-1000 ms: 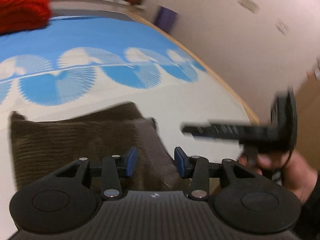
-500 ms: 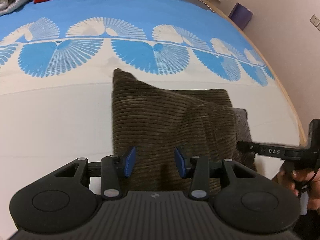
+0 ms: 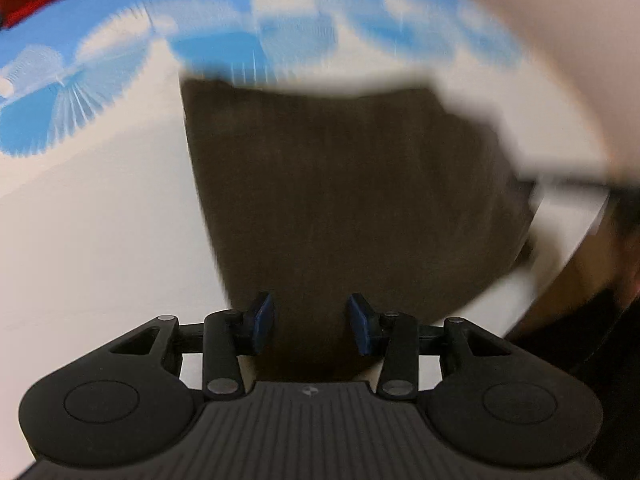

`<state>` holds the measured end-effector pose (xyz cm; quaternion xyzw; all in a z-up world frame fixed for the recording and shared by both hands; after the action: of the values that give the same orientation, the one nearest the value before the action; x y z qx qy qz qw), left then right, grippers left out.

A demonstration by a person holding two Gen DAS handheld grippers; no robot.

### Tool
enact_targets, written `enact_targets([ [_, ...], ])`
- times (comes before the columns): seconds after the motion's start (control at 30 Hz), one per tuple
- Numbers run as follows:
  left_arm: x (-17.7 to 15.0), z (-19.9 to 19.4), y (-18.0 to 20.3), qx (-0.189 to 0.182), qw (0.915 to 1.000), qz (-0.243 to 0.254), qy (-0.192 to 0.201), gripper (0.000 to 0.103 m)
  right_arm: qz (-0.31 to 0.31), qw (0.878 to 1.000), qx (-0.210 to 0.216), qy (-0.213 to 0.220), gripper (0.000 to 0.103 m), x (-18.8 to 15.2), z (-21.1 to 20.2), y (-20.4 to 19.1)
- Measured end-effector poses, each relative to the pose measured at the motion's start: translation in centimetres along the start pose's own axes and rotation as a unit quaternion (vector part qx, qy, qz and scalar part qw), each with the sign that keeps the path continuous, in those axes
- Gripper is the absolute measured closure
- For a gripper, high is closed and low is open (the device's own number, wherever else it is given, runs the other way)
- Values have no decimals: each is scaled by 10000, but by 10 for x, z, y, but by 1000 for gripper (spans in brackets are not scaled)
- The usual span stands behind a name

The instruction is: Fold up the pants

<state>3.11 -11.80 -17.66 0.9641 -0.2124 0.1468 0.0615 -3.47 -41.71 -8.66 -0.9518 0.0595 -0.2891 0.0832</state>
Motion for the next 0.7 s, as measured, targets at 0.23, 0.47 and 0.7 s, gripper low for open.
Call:
enact_targets([
  [0.23,5,0,-4,156,9999,-32,-11,56,-396,9888,734,1241,69,5,-44,-15],
  [0.47,58,-56,-19,280,9915,5,1269,57,-1287,9903,318,-426,77,-13,12,-27],
  [0.7,106,-10,-57,185,9886,146,1484,79,-1192,9909,450,-444,79,-16,11,-17],
])
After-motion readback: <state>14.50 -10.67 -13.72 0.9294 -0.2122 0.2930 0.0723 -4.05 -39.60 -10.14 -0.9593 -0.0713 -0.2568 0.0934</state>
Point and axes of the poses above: each gripper's, at about its wrist camera, not at the fingertips, and z roughly the way its jaws point, y to its right, x to its top, the point moved 1 cm from there along z, roughly the way its jaws point, and after that the axes turned 2 degrees about z, right-handed, at the moved point
